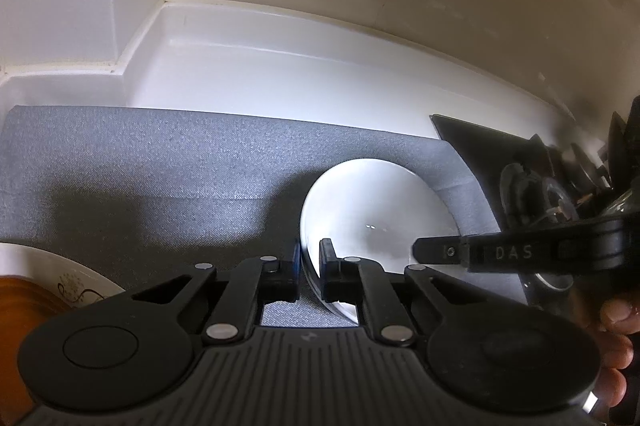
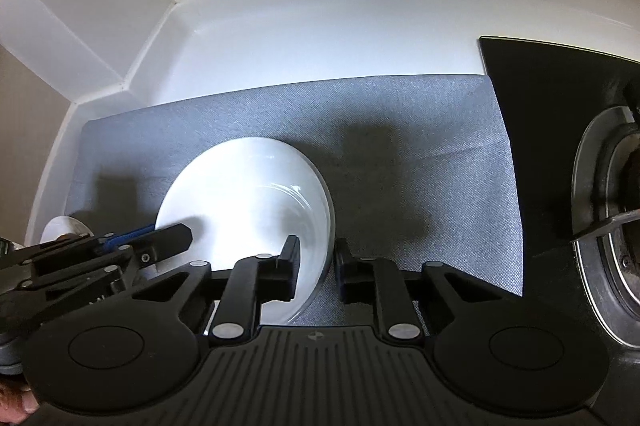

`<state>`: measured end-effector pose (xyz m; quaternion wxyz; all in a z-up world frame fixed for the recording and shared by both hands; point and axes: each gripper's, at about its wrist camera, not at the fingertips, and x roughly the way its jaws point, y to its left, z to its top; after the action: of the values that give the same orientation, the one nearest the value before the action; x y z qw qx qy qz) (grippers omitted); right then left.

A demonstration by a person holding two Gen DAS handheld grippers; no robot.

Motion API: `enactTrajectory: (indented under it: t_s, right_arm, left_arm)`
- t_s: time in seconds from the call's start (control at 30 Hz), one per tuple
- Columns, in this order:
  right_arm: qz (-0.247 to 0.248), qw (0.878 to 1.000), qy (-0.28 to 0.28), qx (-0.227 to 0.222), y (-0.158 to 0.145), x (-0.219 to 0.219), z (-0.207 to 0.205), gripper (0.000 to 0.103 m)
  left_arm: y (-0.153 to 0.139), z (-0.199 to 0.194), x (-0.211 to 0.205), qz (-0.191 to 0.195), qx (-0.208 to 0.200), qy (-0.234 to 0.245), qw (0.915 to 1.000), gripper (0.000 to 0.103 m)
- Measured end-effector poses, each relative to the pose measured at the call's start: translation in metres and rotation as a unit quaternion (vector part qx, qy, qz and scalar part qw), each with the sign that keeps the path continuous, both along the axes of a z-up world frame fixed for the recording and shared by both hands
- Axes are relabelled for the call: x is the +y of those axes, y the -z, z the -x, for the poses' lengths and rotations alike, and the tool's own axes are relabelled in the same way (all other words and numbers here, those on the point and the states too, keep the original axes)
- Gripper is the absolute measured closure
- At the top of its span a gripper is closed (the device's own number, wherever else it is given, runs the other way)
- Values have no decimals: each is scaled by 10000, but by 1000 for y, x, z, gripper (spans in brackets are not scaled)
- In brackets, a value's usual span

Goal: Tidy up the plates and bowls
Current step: 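Lower the blue-patterned bowl into the bowl stack held by the right gripper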

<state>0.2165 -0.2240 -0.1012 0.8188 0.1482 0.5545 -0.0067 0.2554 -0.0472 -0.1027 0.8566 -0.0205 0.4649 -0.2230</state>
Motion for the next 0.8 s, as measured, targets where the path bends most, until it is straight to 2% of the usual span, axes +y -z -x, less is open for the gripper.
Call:
enactTrajectory:
  t_s: [0.07, 0.17, 0.3, 0.63, 0.8]
  right_arm:
    - [38, 10000, 77, 8, -1, -1, 1, 94]
    - [20, 9998, 201, -15, -3, -3, 6, 95]
    - [40, 9992, 299, -249, -21, -2, 20, 95]
    - [145, 9944, 639, -835, -88, 2, 88, 95]
    - [113, 9918, 909, -889, -100, 2, 125, 95]
  left_arm:
    - [-2, 3, -1, -37, -36, 32, 10000, 95]
    - [-10, 9, 0, 19, -146, 66, 9999, 95]
    - [-29, 23, 5, 142, -365, 159, 9991, 95]
    - [-87, 79, 10, 458, -927, 743, 9919, 94]
    - [-97, 106, 7, 454, -1024, 1076, 9879, 94]
